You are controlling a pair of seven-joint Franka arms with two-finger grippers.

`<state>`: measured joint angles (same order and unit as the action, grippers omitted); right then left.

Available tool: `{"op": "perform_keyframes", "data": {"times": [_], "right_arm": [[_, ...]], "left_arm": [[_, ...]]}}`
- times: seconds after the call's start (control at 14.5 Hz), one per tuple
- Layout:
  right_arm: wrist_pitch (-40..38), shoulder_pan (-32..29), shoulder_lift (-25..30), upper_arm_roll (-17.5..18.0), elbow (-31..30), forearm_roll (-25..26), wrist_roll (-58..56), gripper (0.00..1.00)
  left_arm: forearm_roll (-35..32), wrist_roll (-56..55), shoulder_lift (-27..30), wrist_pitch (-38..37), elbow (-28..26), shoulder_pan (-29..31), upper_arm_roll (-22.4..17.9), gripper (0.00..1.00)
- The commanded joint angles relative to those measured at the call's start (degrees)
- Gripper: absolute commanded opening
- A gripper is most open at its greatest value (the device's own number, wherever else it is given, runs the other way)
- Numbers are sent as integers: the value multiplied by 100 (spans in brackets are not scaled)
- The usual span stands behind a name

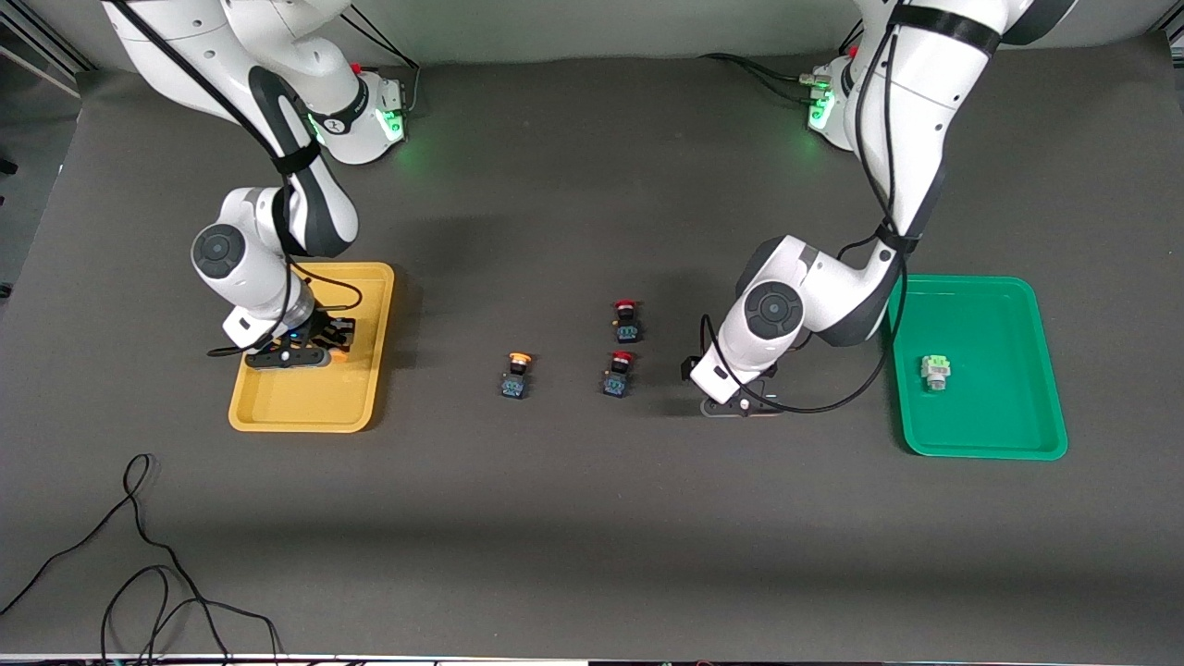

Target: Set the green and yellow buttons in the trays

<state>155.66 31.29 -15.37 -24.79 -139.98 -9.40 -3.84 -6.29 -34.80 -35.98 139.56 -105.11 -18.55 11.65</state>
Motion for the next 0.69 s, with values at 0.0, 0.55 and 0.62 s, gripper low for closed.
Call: {"op": "perform_keyframes", "data": {"times": [0.0, 0.55, 0.62], "right_arm": [[193, 35, -141, 36, 58, -202, -161, 11], [-305, 79, 165, 36, 224, -237, -73, 86], [-673, 96, 253, 36, 373, -342, -12, 86]], "left_arm": [[-92, -395, -6, 80, -18, -193, -110, 62], [-13, -678, 985, -1662, 542, -36, -84, 14], [40, -660, 1144, -2147, 736, 43, -67, 13]]}}
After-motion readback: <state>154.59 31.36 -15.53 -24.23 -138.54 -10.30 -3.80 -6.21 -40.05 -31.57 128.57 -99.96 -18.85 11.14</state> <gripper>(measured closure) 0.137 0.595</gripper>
